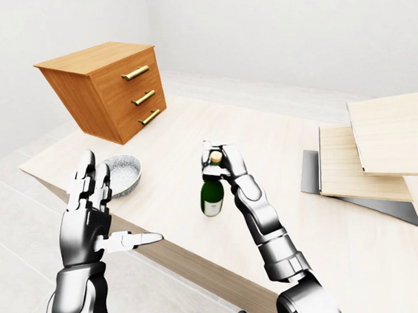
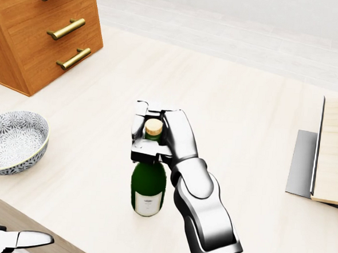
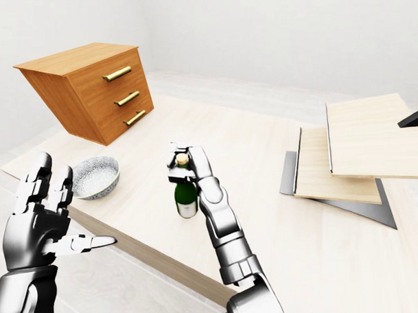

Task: Put the wine bottle on the wine rack.

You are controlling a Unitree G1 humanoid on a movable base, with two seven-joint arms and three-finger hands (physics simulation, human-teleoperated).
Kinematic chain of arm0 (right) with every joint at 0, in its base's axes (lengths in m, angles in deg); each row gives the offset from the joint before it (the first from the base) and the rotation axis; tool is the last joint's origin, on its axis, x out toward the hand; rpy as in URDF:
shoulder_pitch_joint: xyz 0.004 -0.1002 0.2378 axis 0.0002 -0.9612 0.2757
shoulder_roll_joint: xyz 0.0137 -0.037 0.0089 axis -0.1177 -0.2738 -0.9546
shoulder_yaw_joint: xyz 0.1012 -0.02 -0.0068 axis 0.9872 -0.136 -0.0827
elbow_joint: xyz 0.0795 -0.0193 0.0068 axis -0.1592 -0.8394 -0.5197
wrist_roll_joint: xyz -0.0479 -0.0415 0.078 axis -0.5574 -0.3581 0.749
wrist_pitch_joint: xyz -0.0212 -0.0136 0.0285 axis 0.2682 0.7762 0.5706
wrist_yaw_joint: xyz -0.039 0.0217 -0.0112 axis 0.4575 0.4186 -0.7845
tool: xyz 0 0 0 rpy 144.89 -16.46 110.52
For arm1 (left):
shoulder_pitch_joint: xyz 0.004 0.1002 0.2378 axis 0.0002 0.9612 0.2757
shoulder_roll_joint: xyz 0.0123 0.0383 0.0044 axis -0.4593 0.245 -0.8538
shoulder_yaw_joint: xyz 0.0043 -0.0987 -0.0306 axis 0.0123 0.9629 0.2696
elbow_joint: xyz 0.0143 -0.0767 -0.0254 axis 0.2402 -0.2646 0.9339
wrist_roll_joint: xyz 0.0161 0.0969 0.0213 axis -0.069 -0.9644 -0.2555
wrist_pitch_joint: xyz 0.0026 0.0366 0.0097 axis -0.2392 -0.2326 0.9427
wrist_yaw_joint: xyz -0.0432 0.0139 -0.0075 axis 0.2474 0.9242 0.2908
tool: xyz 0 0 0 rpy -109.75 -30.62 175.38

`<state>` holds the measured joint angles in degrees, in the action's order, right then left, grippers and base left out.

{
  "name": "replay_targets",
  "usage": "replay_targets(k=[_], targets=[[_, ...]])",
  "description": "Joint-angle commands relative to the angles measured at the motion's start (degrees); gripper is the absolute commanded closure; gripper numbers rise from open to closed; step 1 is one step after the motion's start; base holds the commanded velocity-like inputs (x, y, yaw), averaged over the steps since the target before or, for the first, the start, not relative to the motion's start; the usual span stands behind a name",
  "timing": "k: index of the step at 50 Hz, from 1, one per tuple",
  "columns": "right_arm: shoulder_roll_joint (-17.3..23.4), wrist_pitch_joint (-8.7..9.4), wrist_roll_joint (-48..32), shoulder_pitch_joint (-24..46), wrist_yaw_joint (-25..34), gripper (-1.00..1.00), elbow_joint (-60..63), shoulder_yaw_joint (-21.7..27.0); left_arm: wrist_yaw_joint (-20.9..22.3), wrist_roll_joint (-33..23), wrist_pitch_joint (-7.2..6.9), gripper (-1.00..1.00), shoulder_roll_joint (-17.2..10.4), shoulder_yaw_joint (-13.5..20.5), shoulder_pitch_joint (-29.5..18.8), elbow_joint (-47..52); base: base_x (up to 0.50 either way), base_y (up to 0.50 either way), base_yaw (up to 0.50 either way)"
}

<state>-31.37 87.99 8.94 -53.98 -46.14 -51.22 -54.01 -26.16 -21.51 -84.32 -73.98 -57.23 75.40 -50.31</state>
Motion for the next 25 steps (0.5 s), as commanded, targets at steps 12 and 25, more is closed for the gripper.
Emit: replay_targets(k=[12,25], targets=[[0.2,0.01,-0.5,-1.2,-1.7,1.00,0.6,-0.4,-0.2,-0.3,0.00,-1.00,0.0,-0.4,-0.2,0.0,0.00,0.00,0.00],[0.9,0.01,-0.1,-3.0,-1.6,1.00,7.2,-0.4,-0.5,-0.7,0.00,-1.00,0.1,-1.4,-0.1,-0.1,0.00,0.00,0.00]])
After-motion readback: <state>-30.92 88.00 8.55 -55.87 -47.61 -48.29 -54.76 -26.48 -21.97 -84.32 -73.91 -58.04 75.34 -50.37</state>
